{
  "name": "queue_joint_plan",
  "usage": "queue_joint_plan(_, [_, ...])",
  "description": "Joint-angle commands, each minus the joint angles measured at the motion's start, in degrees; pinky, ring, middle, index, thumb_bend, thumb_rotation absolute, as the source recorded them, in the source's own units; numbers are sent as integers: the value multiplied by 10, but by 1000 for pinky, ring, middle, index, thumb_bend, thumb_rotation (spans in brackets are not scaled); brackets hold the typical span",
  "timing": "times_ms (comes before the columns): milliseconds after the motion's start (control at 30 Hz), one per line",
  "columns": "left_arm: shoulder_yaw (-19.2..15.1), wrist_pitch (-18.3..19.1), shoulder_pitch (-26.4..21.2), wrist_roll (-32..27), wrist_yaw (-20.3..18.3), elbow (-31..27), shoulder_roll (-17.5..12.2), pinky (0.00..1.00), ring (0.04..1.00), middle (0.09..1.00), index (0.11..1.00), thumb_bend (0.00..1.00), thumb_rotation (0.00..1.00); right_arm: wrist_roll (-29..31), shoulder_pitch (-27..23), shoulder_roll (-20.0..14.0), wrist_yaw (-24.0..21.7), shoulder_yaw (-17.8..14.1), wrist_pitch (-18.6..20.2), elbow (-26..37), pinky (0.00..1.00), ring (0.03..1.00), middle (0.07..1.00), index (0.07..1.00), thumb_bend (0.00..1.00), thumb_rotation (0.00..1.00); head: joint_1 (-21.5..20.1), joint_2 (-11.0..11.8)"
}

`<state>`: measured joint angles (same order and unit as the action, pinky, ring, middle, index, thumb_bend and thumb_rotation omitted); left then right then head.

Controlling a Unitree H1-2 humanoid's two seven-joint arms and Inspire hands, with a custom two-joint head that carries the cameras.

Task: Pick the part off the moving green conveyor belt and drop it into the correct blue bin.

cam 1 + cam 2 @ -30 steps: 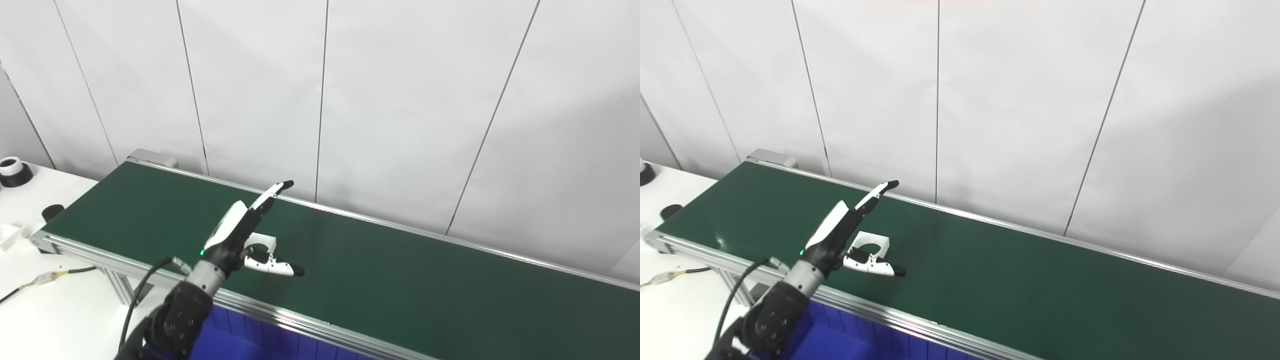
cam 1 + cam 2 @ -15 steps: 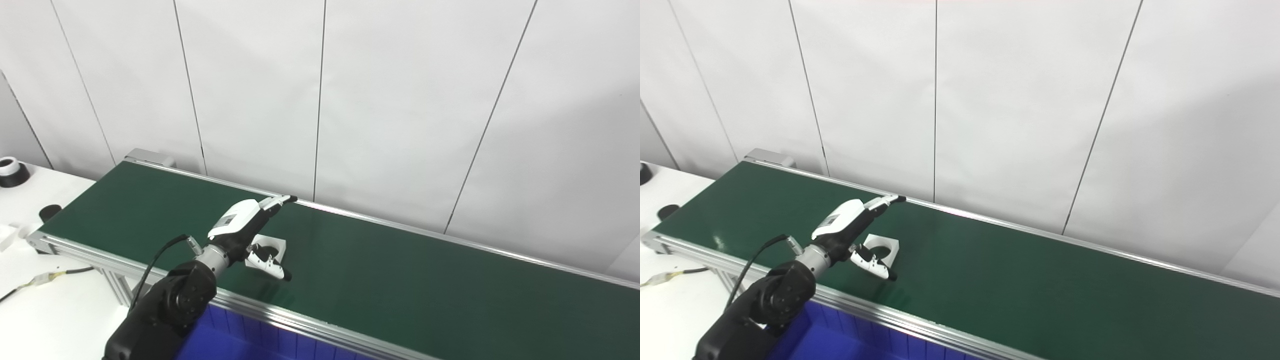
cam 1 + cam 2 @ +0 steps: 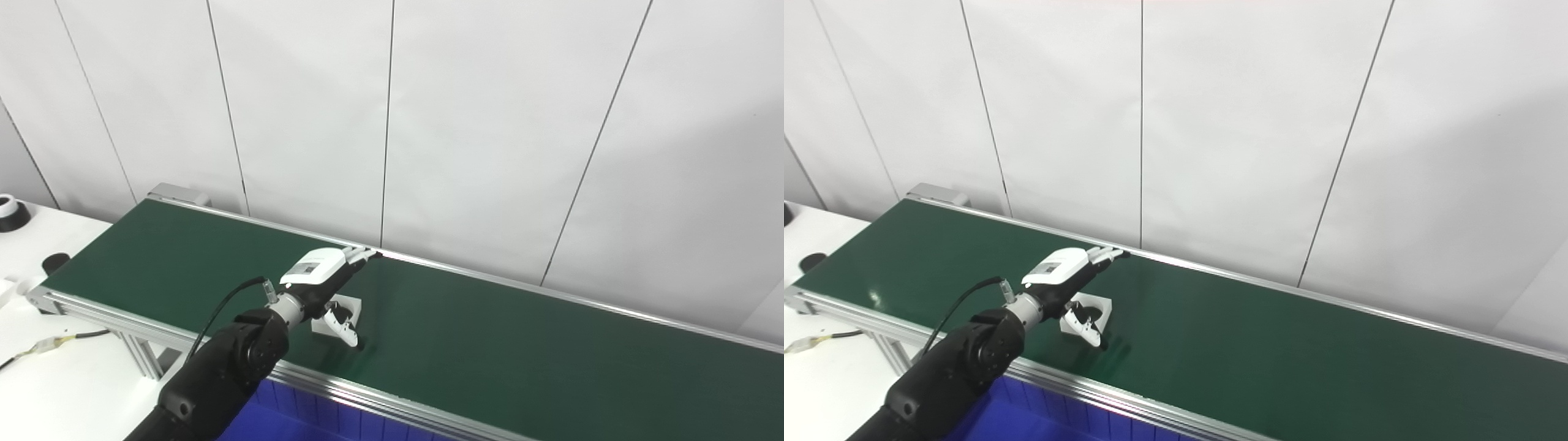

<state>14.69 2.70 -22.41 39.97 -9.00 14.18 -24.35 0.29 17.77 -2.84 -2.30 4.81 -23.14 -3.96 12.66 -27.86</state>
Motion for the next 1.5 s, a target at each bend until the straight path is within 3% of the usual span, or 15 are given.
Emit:
queue_joint_plan(0, [3,-1,-30,12,20,2,-2,999,993,974,932,868,19,0,1,2,-3,-2,-37,17,873,852,867,937,617,1000,0,-1])
queue_joint_plan(467, [42,1,-70,39,32,101,11,993,979,963,916,787,0,0,9,1,-2,-4,-38,27,872,849,862,938,621,1000,8,-5])
queue_joint_plan(567, [48,-4,-79,44,51,126,15,979,964,954,911,773,0,6,11,1,-6,-5,-38,31,871,847,860,940,607,1000,9,-8])
queue_joint_plan(700, [52,-21,-93,46,111,173,35,863,825,871,832,693,0,6,15,0,-5,-7,-37,34,882,853,860,941,610,1000,14,-9])
queue_joint_plan(767, [50,-18,-101,43,132,197,48,715,755,823,764,609,0,5,16,0,-4,-8,-37,35,886,852,858,939,618,1000,14,-9])
queue_joint_plan(867, [51,-13,-115,41,147,223,60,603,723,777,706,530,0,9,17,2,-4,-11,-38,37,878,847,854,939,604,1000,19,-11])
queue_joint_plan(967, [49,-5,-129,31,138,245,72,546,672,750,691,468,0,10,19,3,-4,-12,-38,40,877,851,858,946,593,1000,20,-12])
queue_joint_plan(1000, [48,-5,-133,27,135,251,76,499,538,709,674,462,0,10,20,4,-4,-12,-37,41,890,859,863,948,588,1000,20,-13])
queue_joint_plan(1067, [50,-9,-140,18,132,266,82,479,493,683,650,459,0,10,21,5,-2,-12,-37,43,900,862,866,950,589,1000,21,-14])
queue_joint_plan(1133, [53,-8,-146,11,126,280,88,457,441,568,567,485,0,12,23,7,-2,-12,-37,46,913,866,867,949,595,1000,20,-14])
queue_joint_plan(1200, [55,-5,-147,6,122,288,92,441,418,522,519,496,0,12,23,10,-1,-14,-37,46,920,868,867,947,593,1000,19,-15])
queue_joint_plan(1467, [77,-19,-135,-2,120,289,88,453,438,541,480,497,0,15,22,15,-3,-15,-38,43,917,875,872,953,572,1000,15,-16])
